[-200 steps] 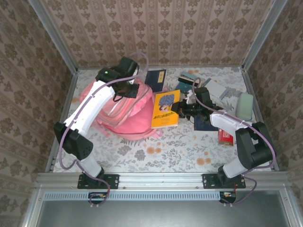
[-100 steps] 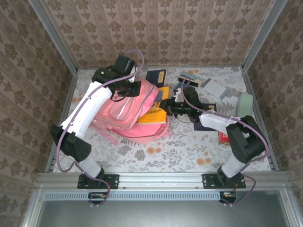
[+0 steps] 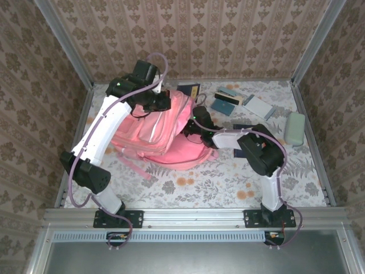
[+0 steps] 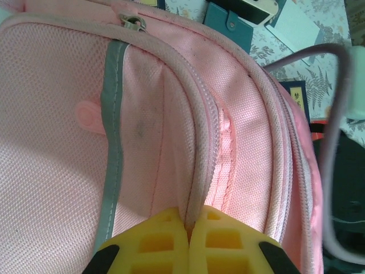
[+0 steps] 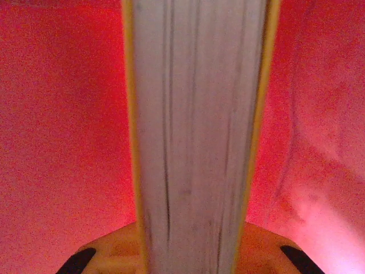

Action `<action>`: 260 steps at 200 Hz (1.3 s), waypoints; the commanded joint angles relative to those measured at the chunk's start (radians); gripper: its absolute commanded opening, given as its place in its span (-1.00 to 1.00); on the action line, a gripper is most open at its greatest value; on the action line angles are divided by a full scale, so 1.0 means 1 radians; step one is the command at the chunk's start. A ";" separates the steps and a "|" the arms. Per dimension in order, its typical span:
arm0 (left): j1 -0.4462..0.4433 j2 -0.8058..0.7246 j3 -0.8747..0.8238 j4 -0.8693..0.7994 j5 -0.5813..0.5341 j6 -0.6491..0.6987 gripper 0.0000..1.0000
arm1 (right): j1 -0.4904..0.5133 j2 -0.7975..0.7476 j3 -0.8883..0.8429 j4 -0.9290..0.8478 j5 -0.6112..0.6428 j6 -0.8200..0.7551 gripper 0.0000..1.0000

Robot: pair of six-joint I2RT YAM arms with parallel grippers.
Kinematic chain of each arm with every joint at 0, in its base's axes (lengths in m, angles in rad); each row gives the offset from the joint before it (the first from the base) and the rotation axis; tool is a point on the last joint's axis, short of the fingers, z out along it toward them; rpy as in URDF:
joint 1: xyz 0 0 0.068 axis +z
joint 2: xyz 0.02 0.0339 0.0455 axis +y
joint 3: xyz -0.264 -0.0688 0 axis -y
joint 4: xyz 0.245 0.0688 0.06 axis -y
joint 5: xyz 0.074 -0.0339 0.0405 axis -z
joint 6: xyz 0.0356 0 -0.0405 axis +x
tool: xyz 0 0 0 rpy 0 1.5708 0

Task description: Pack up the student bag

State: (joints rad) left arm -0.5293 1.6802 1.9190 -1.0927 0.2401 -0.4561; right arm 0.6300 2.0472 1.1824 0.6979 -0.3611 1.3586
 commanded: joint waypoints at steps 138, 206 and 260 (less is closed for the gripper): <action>0.024 -0.021 0.011 0.148 0.111 -0.058 -1.00 | 0.077 0.252 0.333 -0.182 0.200 0.021 -0.17; 0.132 -0.095 -0.121 0.175 0.113 -0.030 -1.00 | 0.042 0.044 0.117 -0.331 0.208 -0.085 0.45; 0.189 -0.147 -0.221 0.216 0.149 -0.029 -1.00 | 0.015 -0.162 -0.050 -0.457 0.193 -0.163 0.43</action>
State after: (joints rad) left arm -0.3714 1.5829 1.7157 -0.9321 0.3824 -0.5003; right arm 0.6643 1.9915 1.1961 0.3664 -0.1684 1.2663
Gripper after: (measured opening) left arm 0.042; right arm 0.721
